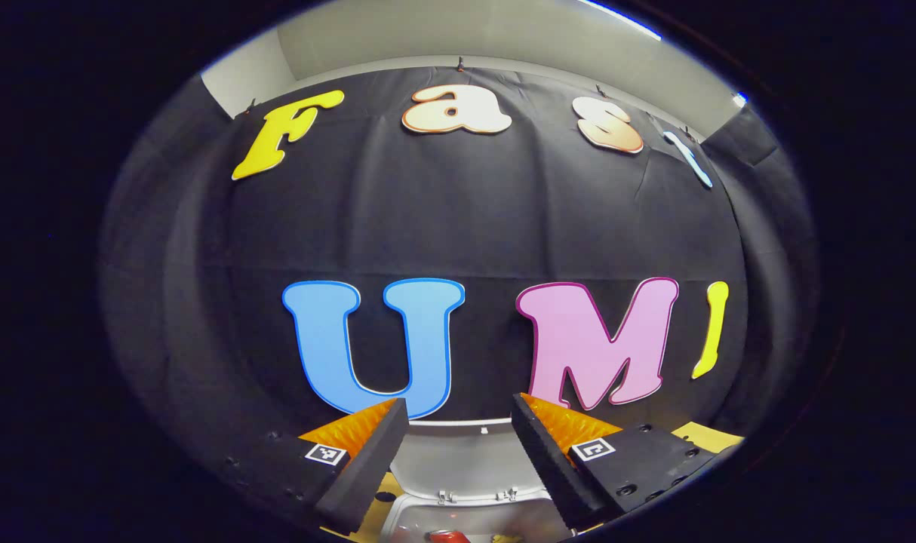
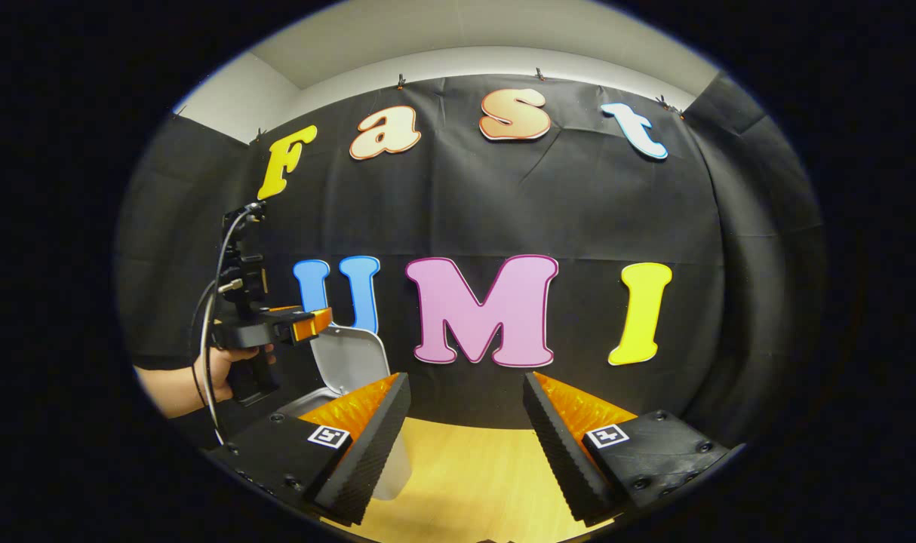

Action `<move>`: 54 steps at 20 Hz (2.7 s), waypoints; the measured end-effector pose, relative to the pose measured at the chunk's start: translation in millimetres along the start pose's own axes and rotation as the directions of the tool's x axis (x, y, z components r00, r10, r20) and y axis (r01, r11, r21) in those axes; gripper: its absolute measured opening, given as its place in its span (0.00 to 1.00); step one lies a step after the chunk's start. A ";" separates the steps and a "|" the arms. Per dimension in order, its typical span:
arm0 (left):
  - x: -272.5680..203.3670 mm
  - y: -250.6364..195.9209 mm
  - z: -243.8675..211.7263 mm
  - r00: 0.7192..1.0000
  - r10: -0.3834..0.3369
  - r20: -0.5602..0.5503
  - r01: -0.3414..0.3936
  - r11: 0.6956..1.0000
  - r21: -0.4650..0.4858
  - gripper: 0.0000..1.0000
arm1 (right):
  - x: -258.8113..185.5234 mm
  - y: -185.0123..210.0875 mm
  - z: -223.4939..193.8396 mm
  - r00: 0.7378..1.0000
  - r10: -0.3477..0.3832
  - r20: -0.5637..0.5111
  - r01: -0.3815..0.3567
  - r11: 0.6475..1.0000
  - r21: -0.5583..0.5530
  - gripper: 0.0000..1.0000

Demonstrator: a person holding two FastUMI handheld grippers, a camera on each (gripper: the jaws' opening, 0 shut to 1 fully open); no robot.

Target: Press the lid of the desktop garbage bin to open it, pick up the crumpled paper on the desktop and throw it into the bin, then pick up the pop can on the desktop and drop it into the bin, and finally close the garbage bin lid.

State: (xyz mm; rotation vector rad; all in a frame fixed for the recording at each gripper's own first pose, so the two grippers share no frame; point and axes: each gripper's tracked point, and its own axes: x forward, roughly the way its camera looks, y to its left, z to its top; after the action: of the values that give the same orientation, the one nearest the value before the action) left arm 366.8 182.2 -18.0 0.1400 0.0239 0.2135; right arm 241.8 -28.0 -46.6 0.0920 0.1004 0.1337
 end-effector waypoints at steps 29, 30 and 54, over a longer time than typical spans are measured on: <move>-90.5 -7.1 -181.8 0.910 -0.068 -0.409 0.012 0.990 -0.138 0.96 | -92.3 -20.7 -81.1 0.976 -0.156 -0.154 0.157 0.988 -0.008 0.97; -93.9 -7.8 -182.2 0.918 -0.057 -0.393 0.016 0.994 -0.108 0.96 | -95.8 -22.0 -82.3 0.974 -0.162 -0.158 0.162 0.987 -0.012 0.97; -124.6 -22.0 -190.2 0.974 0.017 -0.225 -0.028 0.998 -0.047 0.96 | -109.2 -31.4 -107.5 0.965 -0.181 -0.187 0.182 0.983 -0.011 0.97</move>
State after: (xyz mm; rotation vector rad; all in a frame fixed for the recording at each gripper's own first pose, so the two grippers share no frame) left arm 242.3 160.2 -208.3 0.0656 0.2421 0.2515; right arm 126.7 -64.9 -145.9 0.0759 0.2967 -0.0421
